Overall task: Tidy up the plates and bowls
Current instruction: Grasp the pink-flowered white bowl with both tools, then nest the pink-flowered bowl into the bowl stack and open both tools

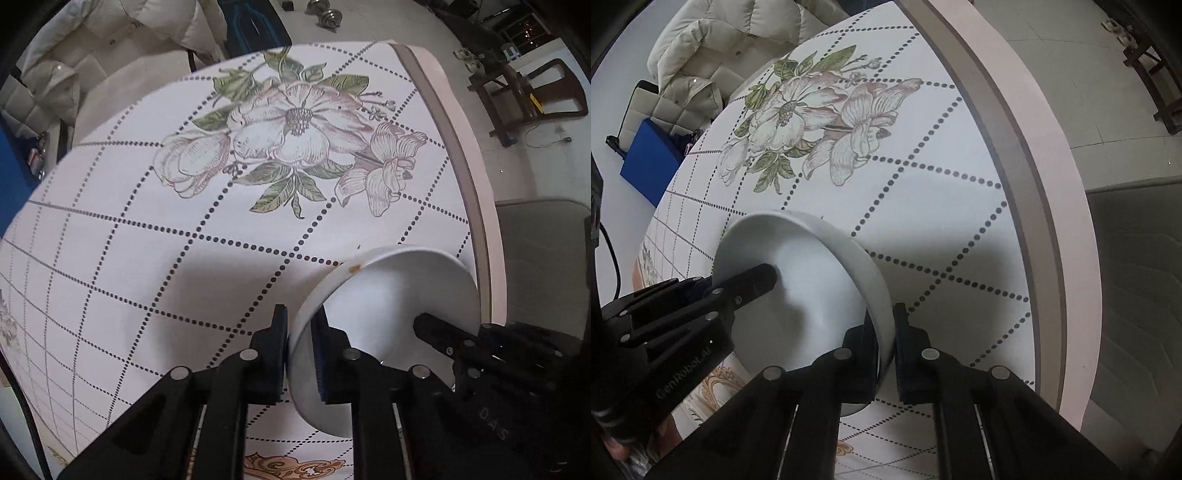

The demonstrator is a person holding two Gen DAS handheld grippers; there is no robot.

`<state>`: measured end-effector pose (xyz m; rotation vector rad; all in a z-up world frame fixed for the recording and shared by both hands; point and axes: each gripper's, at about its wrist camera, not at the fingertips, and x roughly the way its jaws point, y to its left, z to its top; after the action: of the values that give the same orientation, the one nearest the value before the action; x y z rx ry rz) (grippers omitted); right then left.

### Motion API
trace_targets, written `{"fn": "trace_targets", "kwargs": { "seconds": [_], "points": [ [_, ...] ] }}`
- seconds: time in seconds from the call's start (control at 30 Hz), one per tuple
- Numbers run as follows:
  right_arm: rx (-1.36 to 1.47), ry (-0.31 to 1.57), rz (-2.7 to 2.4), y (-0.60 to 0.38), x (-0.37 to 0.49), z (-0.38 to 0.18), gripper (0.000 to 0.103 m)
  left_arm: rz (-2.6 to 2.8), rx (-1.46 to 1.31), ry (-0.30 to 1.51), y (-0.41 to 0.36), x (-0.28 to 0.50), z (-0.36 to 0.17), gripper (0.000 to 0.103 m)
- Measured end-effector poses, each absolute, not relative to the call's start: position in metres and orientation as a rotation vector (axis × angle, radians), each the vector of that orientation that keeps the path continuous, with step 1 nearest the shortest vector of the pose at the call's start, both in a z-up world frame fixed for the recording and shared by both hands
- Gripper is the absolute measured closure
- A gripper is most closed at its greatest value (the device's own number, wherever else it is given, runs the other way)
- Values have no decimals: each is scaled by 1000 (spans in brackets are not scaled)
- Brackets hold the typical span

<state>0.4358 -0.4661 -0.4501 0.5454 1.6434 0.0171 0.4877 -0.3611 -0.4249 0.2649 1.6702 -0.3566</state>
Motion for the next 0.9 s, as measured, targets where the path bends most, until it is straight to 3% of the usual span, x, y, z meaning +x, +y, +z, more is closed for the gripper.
{"fn": "trace_targets", "kwargs": {
  "seconds": [0.33,0.6,0.9],
  "points": [
    [548,1578,66,-453,416,-392,95,-369,243,1577,-328,459,-358,92],
    [482,1530,109,-412,342,-324,95,-377,218,1527,-279,387,-298,92],
    [425,1608,162,-345,225,-320,95,-367,222,1599,-212,273,-301,92]
  ]
}}
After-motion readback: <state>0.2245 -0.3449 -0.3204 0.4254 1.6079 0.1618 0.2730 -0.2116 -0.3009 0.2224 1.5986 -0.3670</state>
